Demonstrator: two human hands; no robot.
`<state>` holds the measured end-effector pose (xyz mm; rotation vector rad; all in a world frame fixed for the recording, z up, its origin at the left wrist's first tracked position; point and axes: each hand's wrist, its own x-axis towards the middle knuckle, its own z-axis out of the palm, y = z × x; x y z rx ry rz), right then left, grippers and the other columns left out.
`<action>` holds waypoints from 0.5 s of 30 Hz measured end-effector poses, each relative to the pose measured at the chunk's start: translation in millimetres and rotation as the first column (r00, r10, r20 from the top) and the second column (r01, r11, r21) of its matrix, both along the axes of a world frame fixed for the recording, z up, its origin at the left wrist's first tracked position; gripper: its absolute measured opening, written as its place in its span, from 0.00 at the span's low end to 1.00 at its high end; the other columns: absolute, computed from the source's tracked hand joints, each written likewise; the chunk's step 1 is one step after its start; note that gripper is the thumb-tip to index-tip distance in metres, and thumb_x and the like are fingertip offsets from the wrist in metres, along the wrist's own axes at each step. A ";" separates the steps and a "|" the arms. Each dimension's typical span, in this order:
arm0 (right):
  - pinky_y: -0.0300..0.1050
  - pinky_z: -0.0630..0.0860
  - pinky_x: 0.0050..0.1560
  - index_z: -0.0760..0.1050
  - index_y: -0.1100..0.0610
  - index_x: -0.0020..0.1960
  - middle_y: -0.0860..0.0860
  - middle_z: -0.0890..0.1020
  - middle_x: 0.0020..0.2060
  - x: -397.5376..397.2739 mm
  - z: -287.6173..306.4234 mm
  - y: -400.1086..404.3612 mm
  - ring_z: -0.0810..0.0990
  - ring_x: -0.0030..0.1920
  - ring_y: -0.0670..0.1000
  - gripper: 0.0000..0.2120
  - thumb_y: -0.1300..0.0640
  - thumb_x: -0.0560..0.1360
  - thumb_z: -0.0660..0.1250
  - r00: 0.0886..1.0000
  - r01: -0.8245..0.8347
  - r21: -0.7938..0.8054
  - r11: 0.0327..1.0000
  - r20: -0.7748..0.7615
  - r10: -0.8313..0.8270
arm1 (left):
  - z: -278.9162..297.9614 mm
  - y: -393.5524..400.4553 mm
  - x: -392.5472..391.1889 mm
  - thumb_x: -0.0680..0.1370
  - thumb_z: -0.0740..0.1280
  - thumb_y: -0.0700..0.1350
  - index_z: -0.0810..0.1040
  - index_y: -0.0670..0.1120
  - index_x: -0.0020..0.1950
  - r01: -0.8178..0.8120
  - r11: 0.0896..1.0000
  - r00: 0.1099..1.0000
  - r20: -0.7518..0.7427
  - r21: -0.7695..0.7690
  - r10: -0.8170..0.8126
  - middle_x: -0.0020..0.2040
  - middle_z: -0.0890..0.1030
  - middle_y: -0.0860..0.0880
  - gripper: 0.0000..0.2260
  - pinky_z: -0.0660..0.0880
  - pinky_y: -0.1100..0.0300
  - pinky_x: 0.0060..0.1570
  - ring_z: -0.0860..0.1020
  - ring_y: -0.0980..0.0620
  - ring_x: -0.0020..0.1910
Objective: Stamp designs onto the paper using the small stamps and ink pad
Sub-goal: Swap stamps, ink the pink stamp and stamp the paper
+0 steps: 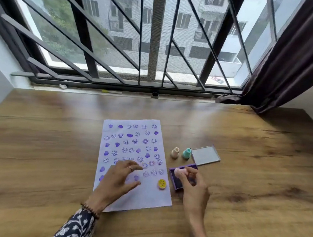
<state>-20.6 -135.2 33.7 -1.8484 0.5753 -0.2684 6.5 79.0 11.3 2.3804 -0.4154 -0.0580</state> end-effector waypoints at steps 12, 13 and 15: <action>0.32 0.72 0.37 0.79 0.50 0.41 0.45 0.85 0.35 -37.2 -0.4 120.2 0.78 0.34 0.42 0.07 0.53 0.65 0.75 0.960 -0.212 0.196 0.957 -0.141 0.241 | -18.5 113.1 -29.0 0.66 0.56 0.69 0.56 0.61 0.70 0.044 0.962 0.996 -0.088 0.270 -0.021 0.71 0.52 0.66 0.34 0.46 0.62 0.60 0.51 0.61 0.70; 0.31 0.71 0.36 0.79 0.49 0.41 0.44 0.84 0.36 -38.7 -0.7 125.9 0.77 0.34 0.43 0.07 0.53 0.65 0.75 0.959 -0.227 0.148 0.963 -0.139 0.248 | -20.0 108.8 -31.1 0.67 0.59 0.67 0.56 0.61 0.70 0.014 0.967 0.997 -0.078 0.254 0.006 0.71 0.53 0.65 0.34 0.45 0.61 0.61 0.51 0.61 0.71; 0.33 0.71 0.38 0.78 0.48 0.43 0.42 0.83 0.38 -42.1 -0.9 136.5 0.76 0.36 0.44 0.06 0.51 0.67 0.73 0.949 -0.279 0.015 0.960 -0.149 0.278 | -24.4 100.8 -36.4 0.69 0.66 0.62 0.56 0.60 0.71 -0.033 0.975 0.995 -0.088 0.218 0.053 0.72 0.56 0.65 0.33 0.43 0.55 0.67 0.50 0.60 0.71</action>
